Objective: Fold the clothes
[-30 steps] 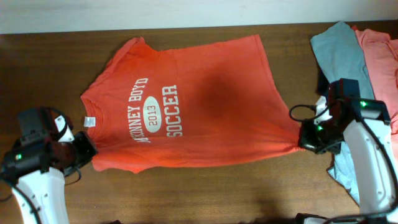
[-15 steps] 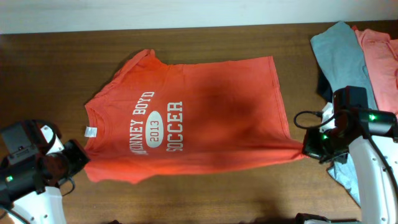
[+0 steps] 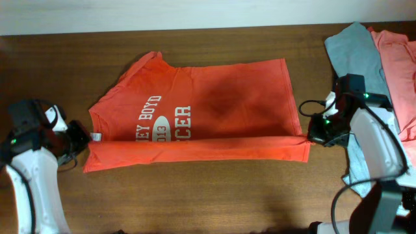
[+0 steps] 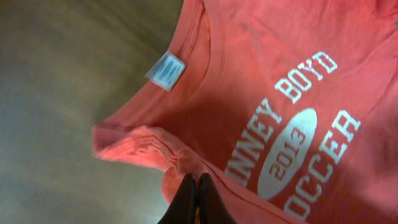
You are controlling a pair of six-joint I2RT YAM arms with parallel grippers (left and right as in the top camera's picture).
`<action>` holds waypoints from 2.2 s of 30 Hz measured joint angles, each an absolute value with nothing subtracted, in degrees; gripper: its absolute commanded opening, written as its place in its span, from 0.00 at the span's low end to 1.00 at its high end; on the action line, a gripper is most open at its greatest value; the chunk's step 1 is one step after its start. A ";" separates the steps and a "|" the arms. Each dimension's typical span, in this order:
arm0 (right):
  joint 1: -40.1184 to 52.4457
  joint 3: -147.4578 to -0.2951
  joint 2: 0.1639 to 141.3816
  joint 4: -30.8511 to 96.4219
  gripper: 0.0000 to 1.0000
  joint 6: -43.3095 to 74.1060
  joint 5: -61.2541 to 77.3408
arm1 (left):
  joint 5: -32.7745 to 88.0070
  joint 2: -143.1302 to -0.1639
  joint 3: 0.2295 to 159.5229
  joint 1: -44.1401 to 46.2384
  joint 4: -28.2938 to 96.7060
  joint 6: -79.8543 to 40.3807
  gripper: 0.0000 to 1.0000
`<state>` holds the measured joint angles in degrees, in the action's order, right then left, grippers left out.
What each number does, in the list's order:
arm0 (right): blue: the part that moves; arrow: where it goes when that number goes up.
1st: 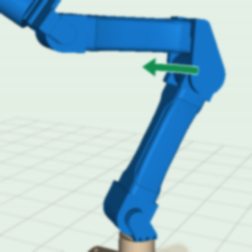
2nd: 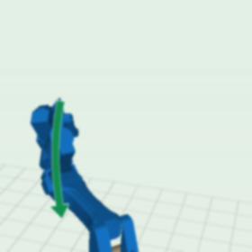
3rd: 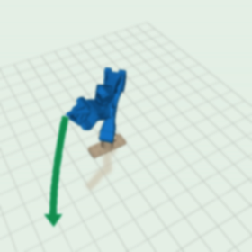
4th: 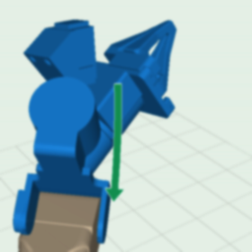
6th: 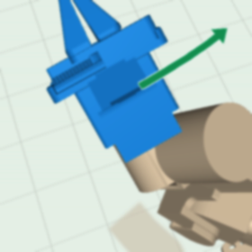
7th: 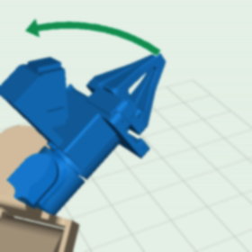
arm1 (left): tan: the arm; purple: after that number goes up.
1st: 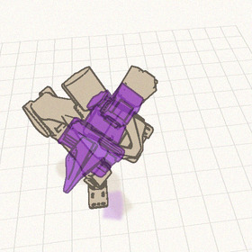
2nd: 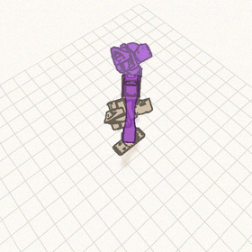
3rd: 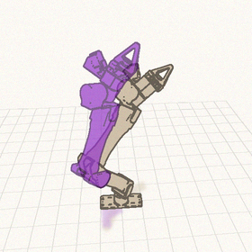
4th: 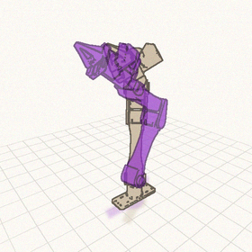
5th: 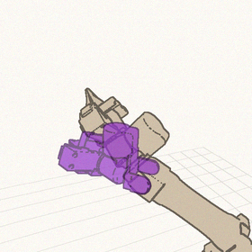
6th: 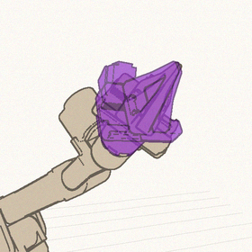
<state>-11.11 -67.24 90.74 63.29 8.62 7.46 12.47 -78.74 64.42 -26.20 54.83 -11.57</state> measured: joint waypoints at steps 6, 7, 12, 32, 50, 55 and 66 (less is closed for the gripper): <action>-11.11 -67.24 94.04 57.10 0.04 7.25 10.66 | 13.41 -86.54 64.42 -22.94 48.62 -11.57 0.00; -11.11 -67.24 94.21 56.29 0.04 7.09 11.00 | 13.52 -87.57 64.42 -22.55 47.88 -11.57 0.00; -10.52 -67.24 94.26 51.75 0.04 5.72 12.21 | 13.50 -89.71 64.42 -22.28 44.60 -11.57 0.00; -6.70 -67.24 101.30 42.22 0.27 5.32 12.75 | 12.73 -89.76 64.42 -22.28 41.01 -11.55 0.20; -6.70 -67.24 101.51 48.31 0.51 4.91 9.08 | 10.41 -89.73 64.42 -22.28 46.30 -11.33 0.30; -6.70 -67.24 101.51 51.24 0.53 5.45 7.94 | 9.54 -89.76 64.42 -22.28 47.75 -11.35 0.30; -6.70 -67.24 98.02 56.05 0.59 6.83 6.04 | 10.50 -89.73 64.42 -22.22 48.73 -8.05 0.40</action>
